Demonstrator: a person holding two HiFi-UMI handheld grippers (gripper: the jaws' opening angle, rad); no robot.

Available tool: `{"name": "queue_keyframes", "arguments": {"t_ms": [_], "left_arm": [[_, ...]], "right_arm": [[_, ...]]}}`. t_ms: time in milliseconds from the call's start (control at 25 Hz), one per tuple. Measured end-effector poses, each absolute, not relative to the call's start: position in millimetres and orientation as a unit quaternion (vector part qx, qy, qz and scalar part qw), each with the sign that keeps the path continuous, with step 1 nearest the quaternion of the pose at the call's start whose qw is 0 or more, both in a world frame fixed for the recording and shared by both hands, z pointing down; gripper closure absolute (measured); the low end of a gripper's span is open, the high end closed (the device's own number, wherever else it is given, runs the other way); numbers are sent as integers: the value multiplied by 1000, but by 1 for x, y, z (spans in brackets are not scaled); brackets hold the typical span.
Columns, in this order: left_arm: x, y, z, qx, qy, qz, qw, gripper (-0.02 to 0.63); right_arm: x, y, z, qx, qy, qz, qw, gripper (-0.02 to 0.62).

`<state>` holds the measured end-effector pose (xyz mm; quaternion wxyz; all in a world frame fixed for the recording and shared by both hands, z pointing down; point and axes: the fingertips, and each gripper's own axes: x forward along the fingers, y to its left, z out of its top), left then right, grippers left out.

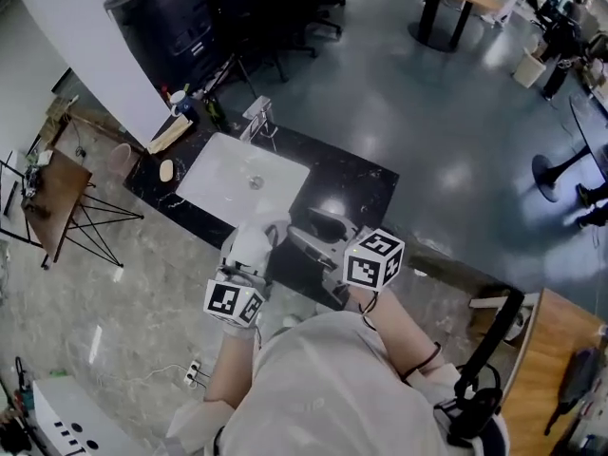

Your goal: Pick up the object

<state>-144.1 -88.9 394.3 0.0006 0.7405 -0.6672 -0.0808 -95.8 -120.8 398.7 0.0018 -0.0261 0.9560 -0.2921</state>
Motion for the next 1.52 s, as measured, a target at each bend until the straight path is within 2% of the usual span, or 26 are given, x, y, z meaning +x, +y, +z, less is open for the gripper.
{"name": "queue_keyframes", "arguments": {"t_ms": [400,840,1520], "left_arm": [[-91,-118,406,800,-591,-92,42,451],[-66,-130,424,834,-538,-95,78,451],[-52,-142,431,850,-507,-94,110,451]], "right_arm": [[-48,-146,409,-125,953,-275,12,351],[-1,-161,428,-210,936,-280,21,351],[14,-176,438,-263,919,-291,24,357]]}}
